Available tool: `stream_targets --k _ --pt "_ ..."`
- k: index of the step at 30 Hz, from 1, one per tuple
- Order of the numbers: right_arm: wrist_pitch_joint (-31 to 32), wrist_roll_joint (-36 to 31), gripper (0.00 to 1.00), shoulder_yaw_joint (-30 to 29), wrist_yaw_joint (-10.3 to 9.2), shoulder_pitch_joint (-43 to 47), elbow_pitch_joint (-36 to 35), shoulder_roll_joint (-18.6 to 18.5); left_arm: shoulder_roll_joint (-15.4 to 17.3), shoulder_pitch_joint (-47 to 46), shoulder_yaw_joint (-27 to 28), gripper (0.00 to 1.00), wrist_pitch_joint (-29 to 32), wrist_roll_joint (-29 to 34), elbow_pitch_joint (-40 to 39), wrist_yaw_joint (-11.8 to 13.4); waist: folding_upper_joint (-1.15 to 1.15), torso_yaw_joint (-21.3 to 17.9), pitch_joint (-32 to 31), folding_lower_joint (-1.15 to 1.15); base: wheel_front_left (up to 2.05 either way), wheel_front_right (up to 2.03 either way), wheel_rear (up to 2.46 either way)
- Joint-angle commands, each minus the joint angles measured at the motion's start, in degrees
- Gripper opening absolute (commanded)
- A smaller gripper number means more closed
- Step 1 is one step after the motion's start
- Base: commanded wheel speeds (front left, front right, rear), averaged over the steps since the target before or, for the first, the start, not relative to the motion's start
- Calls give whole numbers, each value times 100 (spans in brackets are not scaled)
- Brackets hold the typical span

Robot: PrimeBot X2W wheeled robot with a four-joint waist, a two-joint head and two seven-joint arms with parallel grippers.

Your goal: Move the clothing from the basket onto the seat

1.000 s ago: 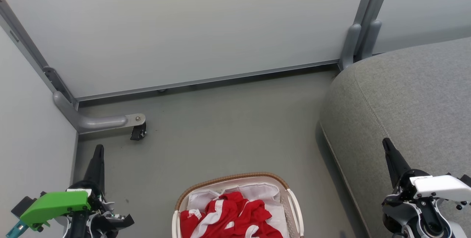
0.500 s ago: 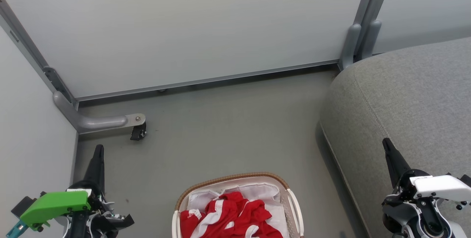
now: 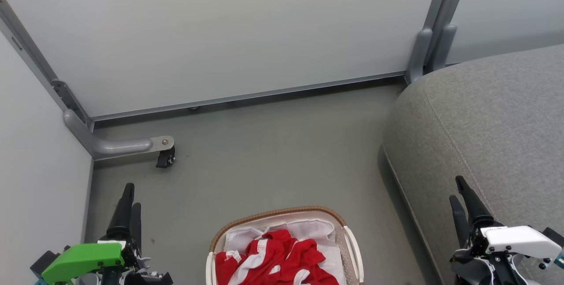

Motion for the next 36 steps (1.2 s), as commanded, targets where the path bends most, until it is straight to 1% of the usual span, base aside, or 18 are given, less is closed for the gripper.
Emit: stream_targets --k 1,7,13,21,31,36 --pt "-82 -108 100 5 0 -40 -75 -44 17 -40 -58 100 -65 107 -137 -6 0 1 0 0 0 0 0" --pt "-240 -467 100 -36 1 -32 -57 -51 21 -3 -167 100 -223 319 -190 -8 0 3 1 0 0 0 0" --pt "-388 -1115 100 -85 1 -9 -167 -58 25 10 -190 100 -370 749 -291 -10 0 9 -1 0 0 0 0" --pt "-571 -2160 100 -141 1 32 -325 -66 30 33 -242 100 -555 1627 -462 -13 0 12 -12 0 0 0 0" --pt "-784 -3488 100 -70 1 107 -640 -74 37 83 -311 100 -764 2871 -625 -17 0 12 -25 0 0 0 0" --pt "-877 -3995 100 -50 1 155 -714 -78 39 105 -392 100 -858 3523 -667 16 0 13 -33 0 0 0 0"
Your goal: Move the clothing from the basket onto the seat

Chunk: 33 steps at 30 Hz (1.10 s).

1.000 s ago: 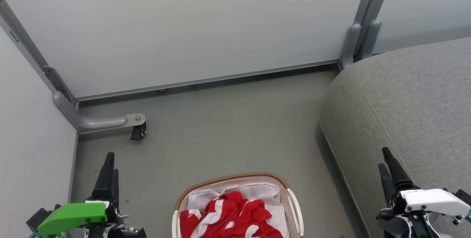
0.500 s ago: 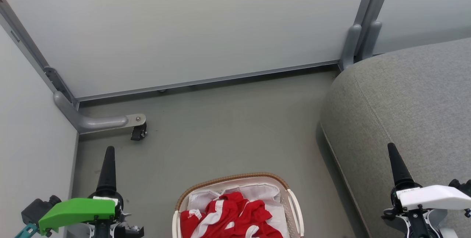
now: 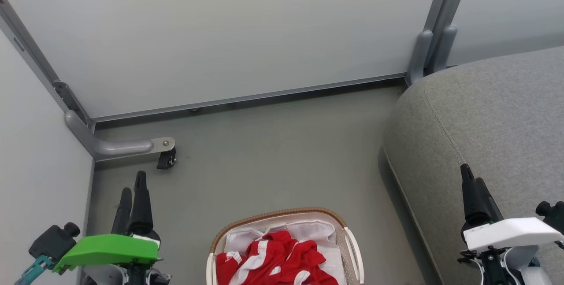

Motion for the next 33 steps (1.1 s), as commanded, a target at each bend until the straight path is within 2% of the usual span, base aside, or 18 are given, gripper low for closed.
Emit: stream_targets --k 1,13,33 --pt "-63 -242 100 1 2 38 -103 -44 34 -3 -37 100 -56 308 -106 19 0 0 -2 0 0 0 0" --pt "-276 -1231 100 46 2 113 -110 -53 41 63 -333 100 -267 1631 0 162 0 -10 -19 0 0 0 0" --pt "-583 -2624 100 210 3 177 -53 -65 51 150 -440 100 -572 2884 331 291 0 -11 -33 0 0 0 0"
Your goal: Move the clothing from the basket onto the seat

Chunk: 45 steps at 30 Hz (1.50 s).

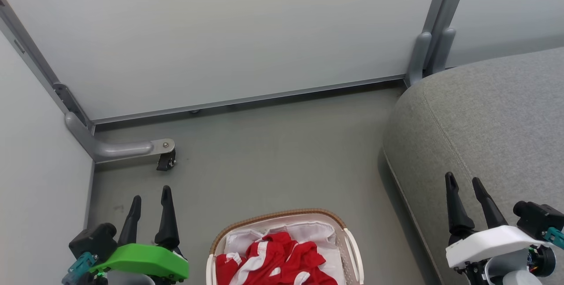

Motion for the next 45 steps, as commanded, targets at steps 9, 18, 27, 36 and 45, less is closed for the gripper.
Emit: stream_targets --k 9,18,27,36,45 --pt "-176 -591 100 63 3 43 28 -44 47 70 -64 100 -170 558 52 33 0 16 11 0 0 0 0" --pt "-285 -1016 100 95 3 82 45 -47 51 70 -94 100 -278 918 170 45 0 12 17 0 0 0 0" --pt "-393 -1469 100 118 3 99 130 -52 54 90 -142 100 -382 1248 325 38 0 16 27 0 0 0 0" --pt "-489 -1894 100 154 3 62 196 -57 56 104 -191 100 -483 1510 487 69 0 41 47 0 0 0 0" --pt "-579 -2264 100 160 3 49 221 -60 57 82 -222 100 -565 1758 663 67 0 81 64 0 0 0 0"
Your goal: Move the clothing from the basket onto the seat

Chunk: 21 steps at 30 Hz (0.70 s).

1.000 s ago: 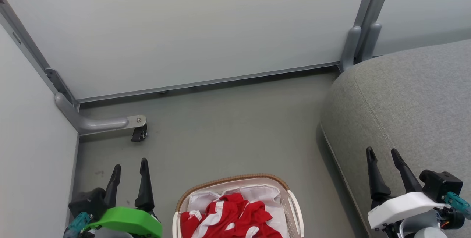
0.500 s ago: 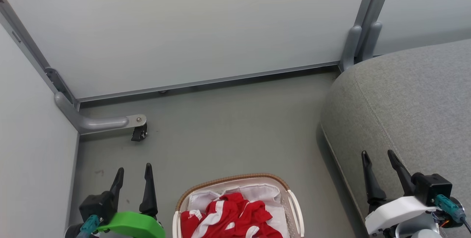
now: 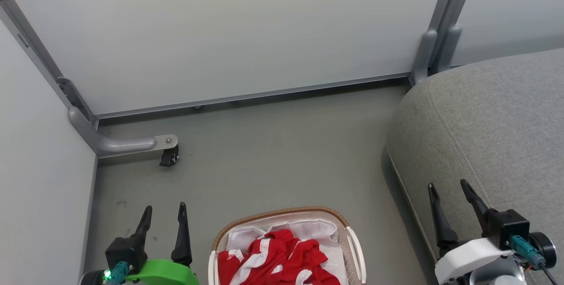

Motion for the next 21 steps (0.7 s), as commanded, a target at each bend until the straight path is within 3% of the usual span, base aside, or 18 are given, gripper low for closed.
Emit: stream_targets --k 1,21 --pt "-48 -118 100 3 2 -7 17 -34 40 64 -11 100 -38 119 32 21 0 6 2 0 0 0 0" --pt "-67 -159 100 15 1 -38 8 -34 40 25 2 100 -56 94 134 6 0 5 4 0 0 0 0"
